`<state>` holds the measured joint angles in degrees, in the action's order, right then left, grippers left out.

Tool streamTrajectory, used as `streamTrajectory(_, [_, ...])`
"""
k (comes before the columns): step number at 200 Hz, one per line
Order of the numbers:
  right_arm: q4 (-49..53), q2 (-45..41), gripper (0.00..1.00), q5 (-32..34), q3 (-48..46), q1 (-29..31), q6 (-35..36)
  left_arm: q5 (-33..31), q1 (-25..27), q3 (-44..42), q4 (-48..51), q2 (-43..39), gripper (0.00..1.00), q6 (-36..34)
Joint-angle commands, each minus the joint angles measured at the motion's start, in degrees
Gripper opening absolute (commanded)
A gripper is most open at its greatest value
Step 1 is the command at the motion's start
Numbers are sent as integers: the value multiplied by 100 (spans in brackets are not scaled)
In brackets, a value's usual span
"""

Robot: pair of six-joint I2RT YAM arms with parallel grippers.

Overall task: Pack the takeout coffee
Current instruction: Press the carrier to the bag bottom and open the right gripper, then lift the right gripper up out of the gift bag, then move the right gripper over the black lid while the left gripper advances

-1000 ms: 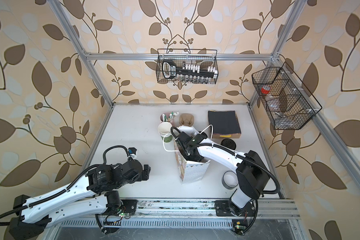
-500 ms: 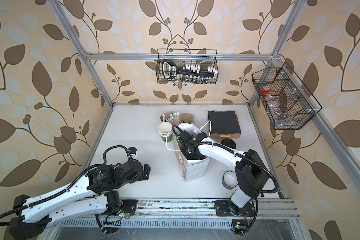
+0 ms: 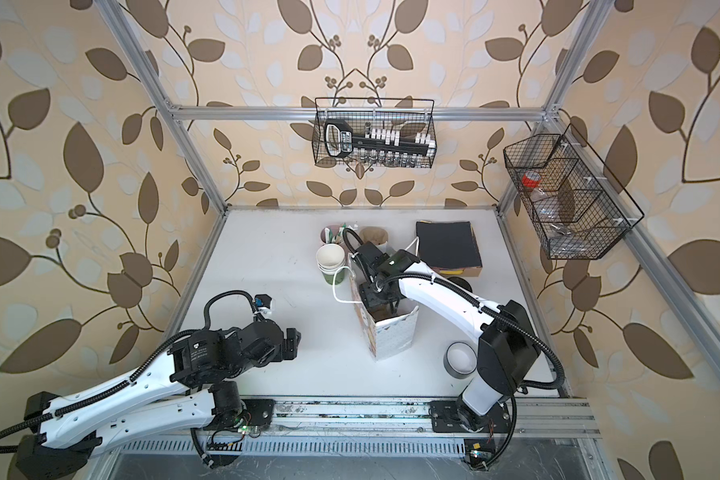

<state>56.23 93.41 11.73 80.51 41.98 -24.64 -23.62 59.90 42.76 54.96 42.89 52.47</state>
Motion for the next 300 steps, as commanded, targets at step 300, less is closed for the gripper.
streamTrajectory(300, [712, -2855, 100, -244, -289, -3543, -321, -180, -146, 517, -796, 294, 99, -919])
